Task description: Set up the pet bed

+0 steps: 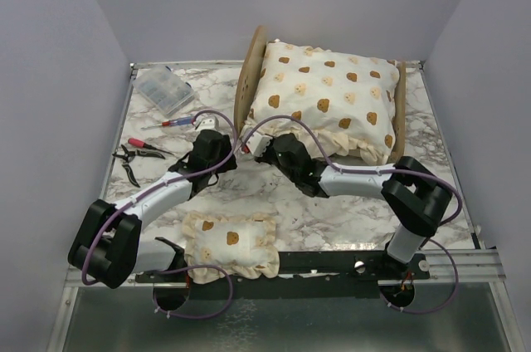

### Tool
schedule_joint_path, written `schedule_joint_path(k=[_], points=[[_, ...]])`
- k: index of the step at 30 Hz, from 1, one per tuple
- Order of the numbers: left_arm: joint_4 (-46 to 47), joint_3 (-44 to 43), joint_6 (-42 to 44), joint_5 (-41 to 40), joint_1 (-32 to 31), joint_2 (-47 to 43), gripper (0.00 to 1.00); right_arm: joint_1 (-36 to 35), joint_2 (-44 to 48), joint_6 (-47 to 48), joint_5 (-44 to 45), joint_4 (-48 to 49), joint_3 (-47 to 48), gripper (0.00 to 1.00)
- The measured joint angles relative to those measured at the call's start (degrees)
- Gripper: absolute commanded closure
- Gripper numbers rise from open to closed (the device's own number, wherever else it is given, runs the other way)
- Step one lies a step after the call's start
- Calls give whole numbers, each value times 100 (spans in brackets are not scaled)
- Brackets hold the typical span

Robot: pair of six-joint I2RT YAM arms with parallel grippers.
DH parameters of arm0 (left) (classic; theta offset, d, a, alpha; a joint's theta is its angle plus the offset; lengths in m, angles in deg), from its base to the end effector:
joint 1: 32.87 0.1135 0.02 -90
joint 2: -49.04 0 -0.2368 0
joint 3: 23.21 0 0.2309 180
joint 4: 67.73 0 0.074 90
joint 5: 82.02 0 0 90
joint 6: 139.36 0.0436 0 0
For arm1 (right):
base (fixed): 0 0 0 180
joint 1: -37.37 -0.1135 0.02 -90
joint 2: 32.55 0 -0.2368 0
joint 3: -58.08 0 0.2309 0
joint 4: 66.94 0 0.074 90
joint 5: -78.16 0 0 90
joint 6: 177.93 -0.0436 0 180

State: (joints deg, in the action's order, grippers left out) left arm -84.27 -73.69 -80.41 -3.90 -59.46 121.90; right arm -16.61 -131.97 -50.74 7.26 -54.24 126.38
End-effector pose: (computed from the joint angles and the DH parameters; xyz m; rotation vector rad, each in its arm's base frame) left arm 0.2316 -0.1059 0.1786 -0.1992 2.2426 -0.3130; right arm 0.2266 0.2874 0.1914 -1.1719 1.4644 -0.1139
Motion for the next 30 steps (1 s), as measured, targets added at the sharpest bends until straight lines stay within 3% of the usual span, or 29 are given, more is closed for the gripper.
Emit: schedule_joint_path(k=[6,18,21,26,30], points=[[-37,20,28,-15,-33,120,41,166,208,-520,-304,-284,9,99],[-66,-787,511,-879,-481,1423,43,398,219,-1246,-654,-442,11,99],[61,-896,555,-1119,-505,1679,56,437,219,-1405,-675,-444,11,99],[345,-1021,560,-1307,-505,2037,96,463,234,-1598,-675,-444,11,99],[356,-990,581,-1255,-505,2114,100,463,264,-1668,-678,-452,11,99]])
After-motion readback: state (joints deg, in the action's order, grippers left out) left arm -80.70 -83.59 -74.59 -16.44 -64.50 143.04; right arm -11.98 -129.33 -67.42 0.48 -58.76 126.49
